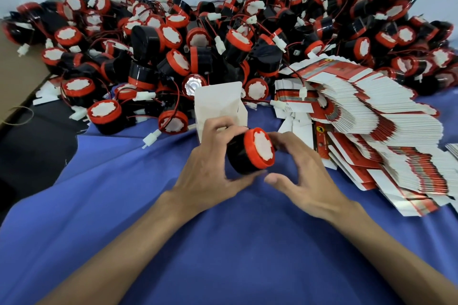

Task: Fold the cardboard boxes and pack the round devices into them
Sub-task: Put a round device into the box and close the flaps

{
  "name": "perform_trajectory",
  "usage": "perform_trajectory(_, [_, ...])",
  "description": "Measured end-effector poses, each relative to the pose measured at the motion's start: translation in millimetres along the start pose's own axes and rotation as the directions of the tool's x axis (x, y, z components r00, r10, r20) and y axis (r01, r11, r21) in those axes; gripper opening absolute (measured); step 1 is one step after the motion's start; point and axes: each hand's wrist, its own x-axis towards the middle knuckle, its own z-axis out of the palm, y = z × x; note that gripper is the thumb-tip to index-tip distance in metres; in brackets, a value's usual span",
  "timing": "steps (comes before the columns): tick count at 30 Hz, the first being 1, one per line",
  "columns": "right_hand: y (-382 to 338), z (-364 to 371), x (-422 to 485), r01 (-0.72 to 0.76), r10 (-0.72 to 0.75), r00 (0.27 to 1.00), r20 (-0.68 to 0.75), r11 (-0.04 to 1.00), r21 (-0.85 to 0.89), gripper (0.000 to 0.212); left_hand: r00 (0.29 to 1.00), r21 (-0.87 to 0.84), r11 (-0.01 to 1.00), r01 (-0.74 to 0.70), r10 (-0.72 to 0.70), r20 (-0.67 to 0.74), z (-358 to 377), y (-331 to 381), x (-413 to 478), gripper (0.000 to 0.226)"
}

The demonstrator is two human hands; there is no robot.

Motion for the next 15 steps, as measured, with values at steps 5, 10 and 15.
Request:
perform_trajectory(5, [-15.0, 19.9, -3.8, -0.015, 0.011, 0.994, -0.11, 0.999, -0.039, 0.071, 0.997, 0.193, 0.98, -0.055, 0.064, -0.038, 2.2, 0.7, -0.1, 0.068])
perform_trajectory(10, [-6.7, 10.6, -0.9, 0.153, -0.157, 0.97, -0.186, 0.988, -0.037, 0.05, 0.995, -0.13, 0.99, -0.059, 0.068, 0.068, 5.2, -0.2, -4.0, 0.071])
perform_trajectory(15, [9.5, -8.0, 0.1, 0.453, -0.475, 0.879, -0.032, 0.855, -0.252, 0.057, 0.987, -0.262, 0.962, 0.071, -0.03, 0.159, 1.9, -2.6, -6.1, 0.072])
